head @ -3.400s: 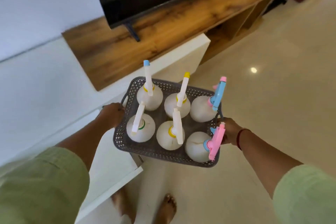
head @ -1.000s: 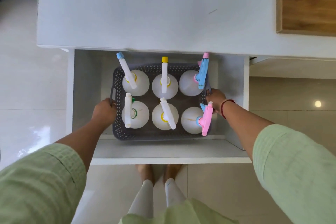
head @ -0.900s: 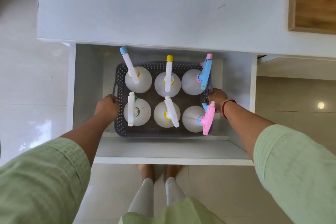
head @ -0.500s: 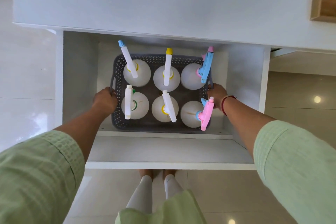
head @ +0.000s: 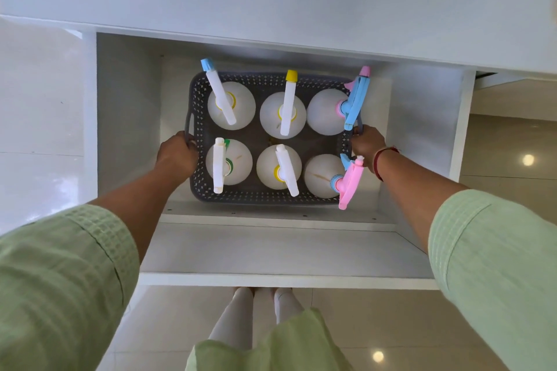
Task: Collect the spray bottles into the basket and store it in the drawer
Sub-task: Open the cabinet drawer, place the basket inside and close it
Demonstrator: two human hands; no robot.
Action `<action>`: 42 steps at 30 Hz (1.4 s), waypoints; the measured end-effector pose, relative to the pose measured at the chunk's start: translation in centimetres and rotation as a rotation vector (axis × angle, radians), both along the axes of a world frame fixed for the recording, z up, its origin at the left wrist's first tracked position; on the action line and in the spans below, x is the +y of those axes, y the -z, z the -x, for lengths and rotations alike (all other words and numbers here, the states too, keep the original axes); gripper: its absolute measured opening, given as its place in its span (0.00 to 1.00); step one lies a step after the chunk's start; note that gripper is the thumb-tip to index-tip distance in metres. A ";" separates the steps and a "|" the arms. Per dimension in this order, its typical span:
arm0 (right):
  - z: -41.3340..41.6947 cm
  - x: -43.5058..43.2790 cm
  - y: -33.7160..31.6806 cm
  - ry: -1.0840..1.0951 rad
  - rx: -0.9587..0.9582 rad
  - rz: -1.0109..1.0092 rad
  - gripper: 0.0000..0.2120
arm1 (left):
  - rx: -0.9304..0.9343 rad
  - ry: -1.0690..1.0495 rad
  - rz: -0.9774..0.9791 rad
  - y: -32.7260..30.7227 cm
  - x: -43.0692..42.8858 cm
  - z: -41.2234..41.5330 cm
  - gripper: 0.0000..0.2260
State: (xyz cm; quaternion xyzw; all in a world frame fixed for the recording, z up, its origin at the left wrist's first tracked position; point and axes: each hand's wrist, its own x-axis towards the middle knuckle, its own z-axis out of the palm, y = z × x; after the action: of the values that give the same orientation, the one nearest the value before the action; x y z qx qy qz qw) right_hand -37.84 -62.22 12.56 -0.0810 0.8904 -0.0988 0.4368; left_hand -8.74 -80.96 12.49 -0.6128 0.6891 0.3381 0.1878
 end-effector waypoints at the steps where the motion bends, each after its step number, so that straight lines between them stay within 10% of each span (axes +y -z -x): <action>1: 0.0 0.1 0.1 -0.001 0.008 -0.002 0.14 | 0.000 -0.002 -0.003 0.1 -0.1 -0.1 0.14; 17: -0.9 3.3 -2.6 -0.100 0.033 -0.012 0.24 | -0.066 -0.018 -0.099 -2.5 1.2 -0.9 0.16; 30: -8.5 11.7 -16.5 -0.676 -0.176 0.182 0.28 | 0.105 0.879 -0.015 -13.8 9.7 -7.5 0.47; 42: -11.8 13.2 -13.4 -0.902 -0.068 0.085 0.23 | 0.061 1.201 0.027 -12.6 10.1 -7.6 0.39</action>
State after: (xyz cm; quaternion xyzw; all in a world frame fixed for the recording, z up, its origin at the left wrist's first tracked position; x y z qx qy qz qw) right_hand -26.06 -49.02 25.93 -0.4752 0.7464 0.0621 0.4617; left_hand -1.15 -70.82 25.07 -0.1085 0.9240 0.1815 0.3186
